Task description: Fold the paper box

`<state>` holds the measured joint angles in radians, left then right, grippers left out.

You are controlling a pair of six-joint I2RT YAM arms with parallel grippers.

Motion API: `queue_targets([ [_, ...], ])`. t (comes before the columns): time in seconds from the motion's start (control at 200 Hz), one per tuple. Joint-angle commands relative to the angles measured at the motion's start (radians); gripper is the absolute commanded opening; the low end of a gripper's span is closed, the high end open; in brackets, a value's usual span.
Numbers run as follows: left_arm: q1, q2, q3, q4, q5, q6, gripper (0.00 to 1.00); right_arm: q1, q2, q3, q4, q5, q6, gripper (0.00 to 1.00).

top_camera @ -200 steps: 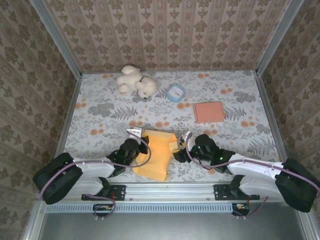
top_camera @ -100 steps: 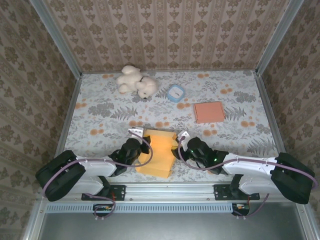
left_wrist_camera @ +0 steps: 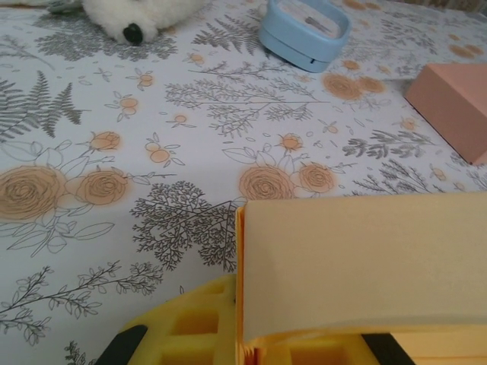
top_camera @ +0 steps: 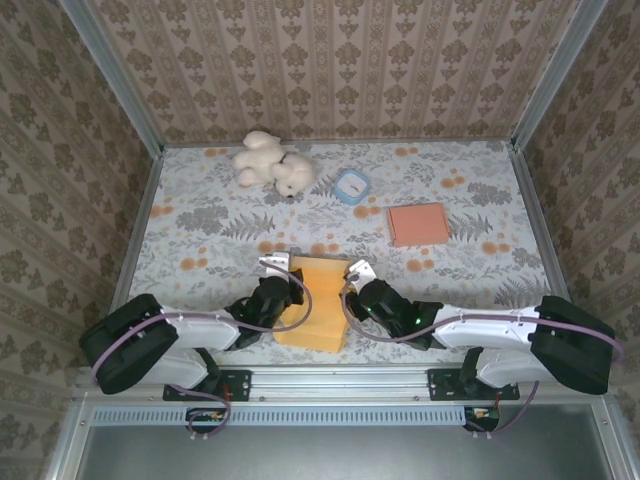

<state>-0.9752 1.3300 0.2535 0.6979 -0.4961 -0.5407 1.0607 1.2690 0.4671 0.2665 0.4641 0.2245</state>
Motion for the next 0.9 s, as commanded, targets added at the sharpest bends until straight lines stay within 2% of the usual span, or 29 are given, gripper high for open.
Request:
queue_targets([
  [0.0, -0.025, 0.029, 0.028, -0.085, -0.029, -0.039, 0.07, 0.037, 0.038, 0.047, 0.115, 0.014, 0.014, 0.46],
  [0.225, -0.034, 0.082, 0.052, -0.084, -0.075, -0.071, 0.07, 0.093, 0.093, 0.077, 0.185, 0.003, 0.032, 0.5],
  [0.365, -0.036, 0.106, 0.061, -0.078, -0.081, -0.071, 0.07, 0.101, 0.089, 0.086, 0.18, -0.051, 0.057, 0.62],
  [0.675, -0.034, 0.115, 0.05, -0.057, -0.079, -0.064, 0.07, 0.095, -0.084, 0.003, 0.053, -0.041, 0.064, 0.72],
  [0.89, -0.034, 0.123, 0.05, -0.044, -0.067, -0.06, 0.07, 0.066, -0.247, -0.065, -0.052, -0.018, 0.05, 0.72],
])
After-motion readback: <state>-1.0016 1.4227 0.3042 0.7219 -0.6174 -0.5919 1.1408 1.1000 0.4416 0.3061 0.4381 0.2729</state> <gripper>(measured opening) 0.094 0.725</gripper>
